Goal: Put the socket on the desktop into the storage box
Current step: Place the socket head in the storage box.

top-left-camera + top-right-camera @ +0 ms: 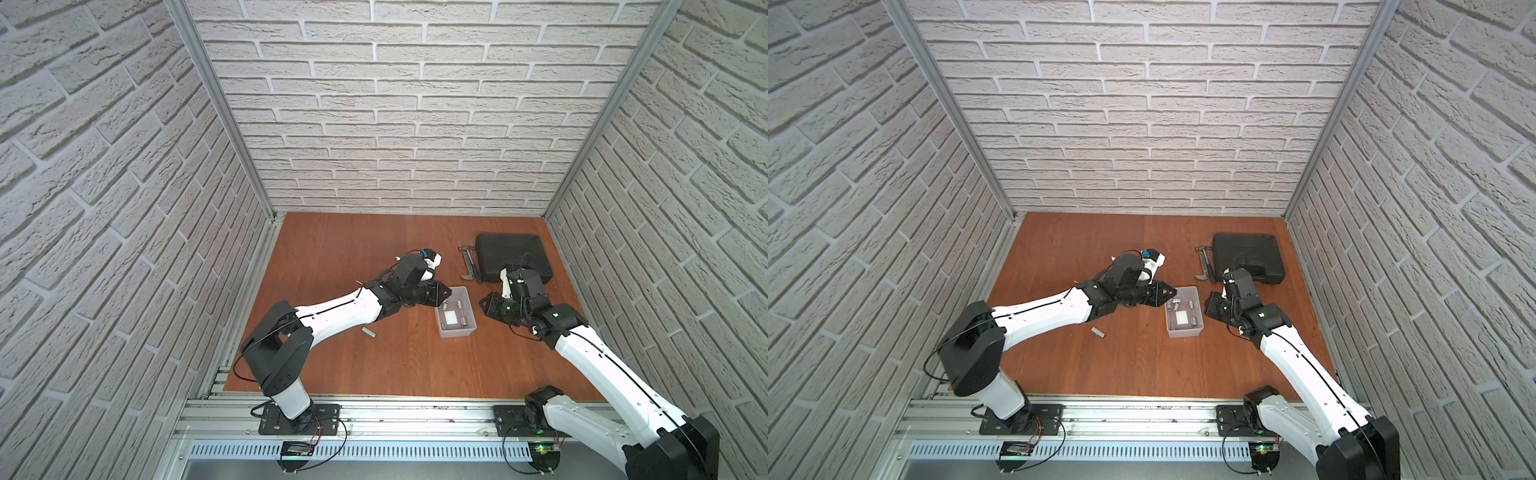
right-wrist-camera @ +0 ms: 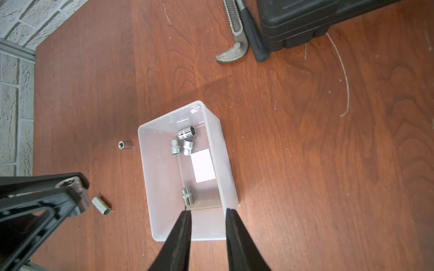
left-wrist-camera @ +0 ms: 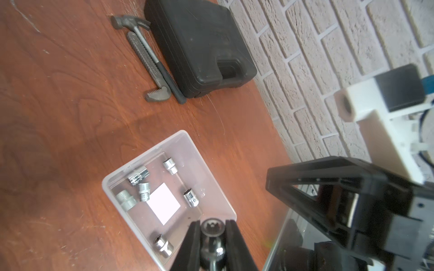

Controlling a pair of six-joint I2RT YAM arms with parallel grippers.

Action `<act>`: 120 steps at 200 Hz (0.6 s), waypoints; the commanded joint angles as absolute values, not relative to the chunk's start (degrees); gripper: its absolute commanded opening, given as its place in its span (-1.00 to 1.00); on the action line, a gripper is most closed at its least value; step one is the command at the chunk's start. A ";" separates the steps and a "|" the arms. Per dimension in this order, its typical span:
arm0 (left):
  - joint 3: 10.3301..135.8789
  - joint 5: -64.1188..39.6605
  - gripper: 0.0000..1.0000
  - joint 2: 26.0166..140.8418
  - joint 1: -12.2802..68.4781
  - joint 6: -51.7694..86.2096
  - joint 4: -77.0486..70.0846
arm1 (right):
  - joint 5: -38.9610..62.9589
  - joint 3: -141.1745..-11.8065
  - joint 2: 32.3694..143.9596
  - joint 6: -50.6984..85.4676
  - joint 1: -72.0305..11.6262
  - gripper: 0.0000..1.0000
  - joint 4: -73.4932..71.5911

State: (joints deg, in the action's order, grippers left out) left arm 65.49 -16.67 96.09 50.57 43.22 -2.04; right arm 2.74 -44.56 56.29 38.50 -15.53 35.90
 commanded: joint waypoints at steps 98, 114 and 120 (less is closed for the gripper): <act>73.55 -11.13 -1.00 102.05 54.21 40.18 5.54 | 3.60 -45.02 49.03 35.60 -12.29 -0.37 42.13; 75.20 -11.73 -1.00 103.71 54.33 40.08 6.12 | 3.36 -44.61 47.92 35.99 -12.05 -0.36 42.21; 75.94 -12.09 -1.00 104.42 54.34 39.91 6.50 | 3.32 -44.38 47.54 36.14 -11.96 -0.37 42.20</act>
State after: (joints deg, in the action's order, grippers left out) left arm 72.86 -12.05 101.86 54.00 40.64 6.48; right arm 3.27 -44.40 49.34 36.69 -12.62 41.39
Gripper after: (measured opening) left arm 0.214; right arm 0.315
